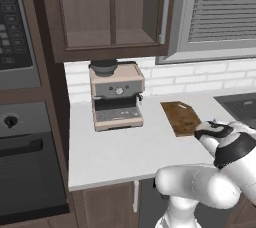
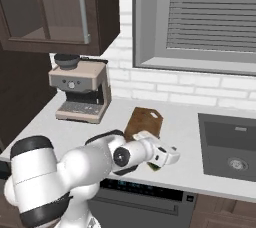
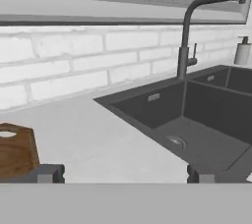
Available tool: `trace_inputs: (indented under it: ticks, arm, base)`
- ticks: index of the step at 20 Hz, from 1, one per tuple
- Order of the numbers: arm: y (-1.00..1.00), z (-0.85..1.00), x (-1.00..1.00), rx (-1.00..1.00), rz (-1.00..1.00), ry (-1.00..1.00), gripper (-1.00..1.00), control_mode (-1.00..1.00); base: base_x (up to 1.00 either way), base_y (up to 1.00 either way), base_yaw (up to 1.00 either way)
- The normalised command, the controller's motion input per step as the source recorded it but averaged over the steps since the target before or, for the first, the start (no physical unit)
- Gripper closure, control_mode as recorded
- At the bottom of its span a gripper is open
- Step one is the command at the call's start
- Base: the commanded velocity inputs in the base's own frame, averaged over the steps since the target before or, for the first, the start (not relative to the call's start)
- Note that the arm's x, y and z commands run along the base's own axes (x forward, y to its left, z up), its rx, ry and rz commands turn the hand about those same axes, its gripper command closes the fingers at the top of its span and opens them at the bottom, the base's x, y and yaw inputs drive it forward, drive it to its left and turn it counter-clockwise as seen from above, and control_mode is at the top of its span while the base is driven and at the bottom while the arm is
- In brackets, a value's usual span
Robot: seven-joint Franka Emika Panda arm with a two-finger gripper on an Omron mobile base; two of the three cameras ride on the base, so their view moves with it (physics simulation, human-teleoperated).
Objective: Pick up the sponge from the counter and clean the cutting board by briefly scrubbing or pressing down on the cutting board. Once finished, release the sponge.
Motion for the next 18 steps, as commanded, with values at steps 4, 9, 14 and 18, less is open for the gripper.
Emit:
trace_inputs:
  ticks: [4,9,14,18]
  arm:
    - [-0.32,1.00,0.00,0.00,0.07,0.00,-1.00,-1.00]
    - [-0.06,1.00,-0.17,0.15,0.07,0.06,-1.00,-1.00]
    - [0.15,1.00,-0.38,0.32,0.09,0.16,-1.00,-1.00]
    - [0.64,0.98,-0.67,0.39,0.09,0.15,-1.00,-1.00]
  base:
    - [0.00,0.00,0.00]
    - [0.00,0.00,0.00]
    - [0.00,0.00,0.00]
    - [0.00,0.00,0.00]
